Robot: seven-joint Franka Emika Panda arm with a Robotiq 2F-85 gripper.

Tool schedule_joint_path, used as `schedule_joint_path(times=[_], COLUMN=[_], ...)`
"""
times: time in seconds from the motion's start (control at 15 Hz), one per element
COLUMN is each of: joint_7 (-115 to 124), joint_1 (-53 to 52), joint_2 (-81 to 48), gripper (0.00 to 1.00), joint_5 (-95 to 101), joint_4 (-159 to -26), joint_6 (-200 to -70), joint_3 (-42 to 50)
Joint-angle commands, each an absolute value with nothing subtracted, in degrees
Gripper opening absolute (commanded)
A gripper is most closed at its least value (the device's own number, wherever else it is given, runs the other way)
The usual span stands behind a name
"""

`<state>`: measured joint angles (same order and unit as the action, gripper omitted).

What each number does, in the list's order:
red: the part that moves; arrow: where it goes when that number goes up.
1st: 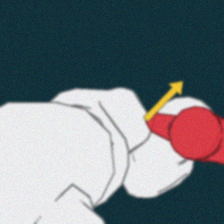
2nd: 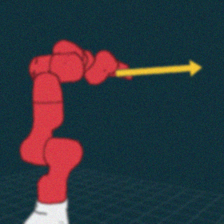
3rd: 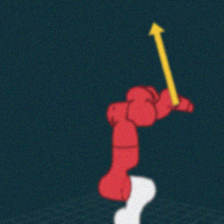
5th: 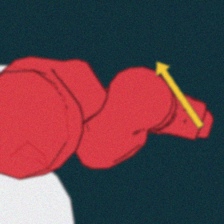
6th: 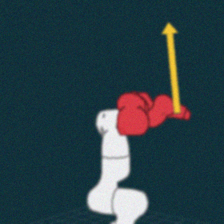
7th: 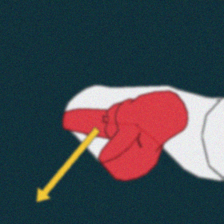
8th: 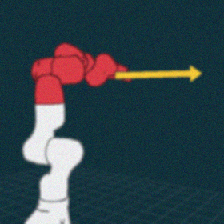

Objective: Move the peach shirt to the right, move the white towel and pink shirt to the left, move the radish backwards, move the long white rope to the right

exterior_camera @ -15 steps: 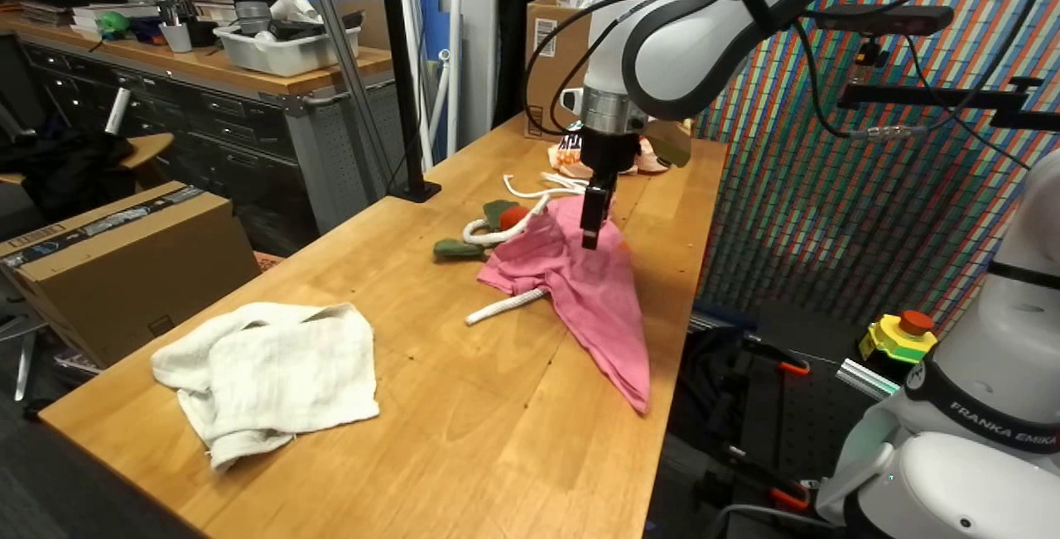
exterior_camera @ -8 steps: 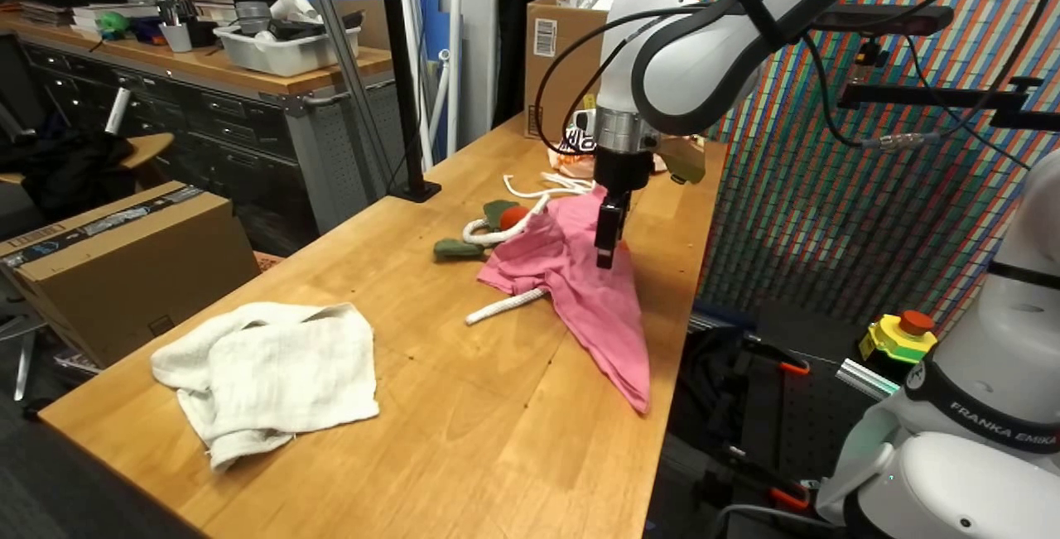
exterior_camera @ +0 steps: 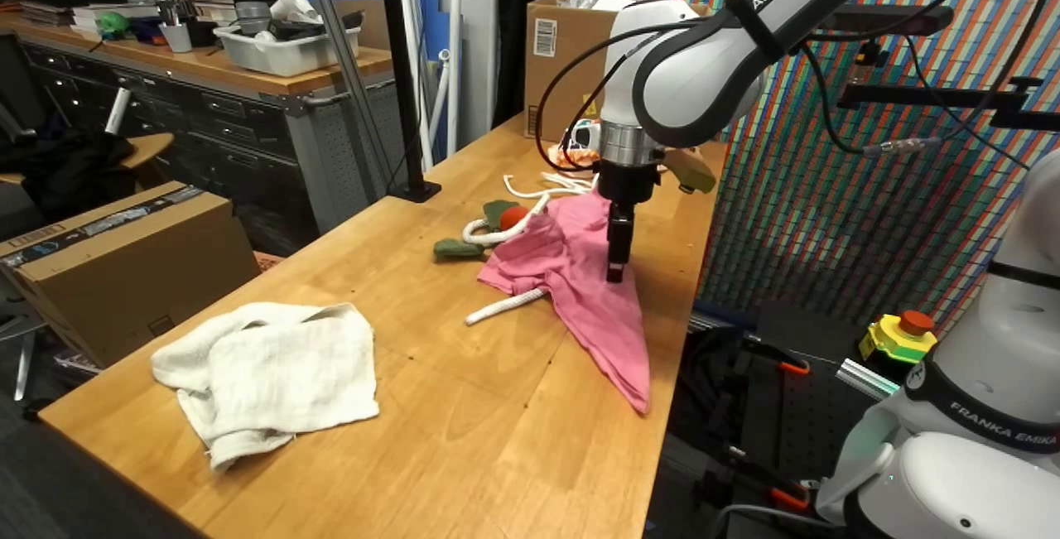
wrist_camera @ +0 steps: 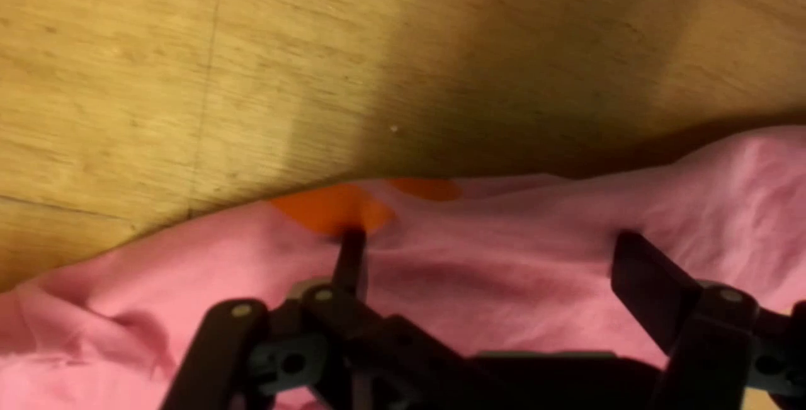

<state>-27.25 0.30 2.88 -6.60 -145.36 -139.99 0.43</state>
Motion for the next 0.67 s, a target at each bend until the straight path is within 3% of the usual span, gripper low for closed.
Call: schedule_joint_path(times=[0.0, 0.6], joint_7=[-37.6, -45.7], joint_1=[-0.8, -0.8], joint_2=[3.1, 0.7], gripper=[1.0, 1.0], joint_5=[-11.9, -14.5], joint_4=[-146.5, -148.7], joint_6=[-141.6, -148.4], joint_3=[0.8, 0.2])
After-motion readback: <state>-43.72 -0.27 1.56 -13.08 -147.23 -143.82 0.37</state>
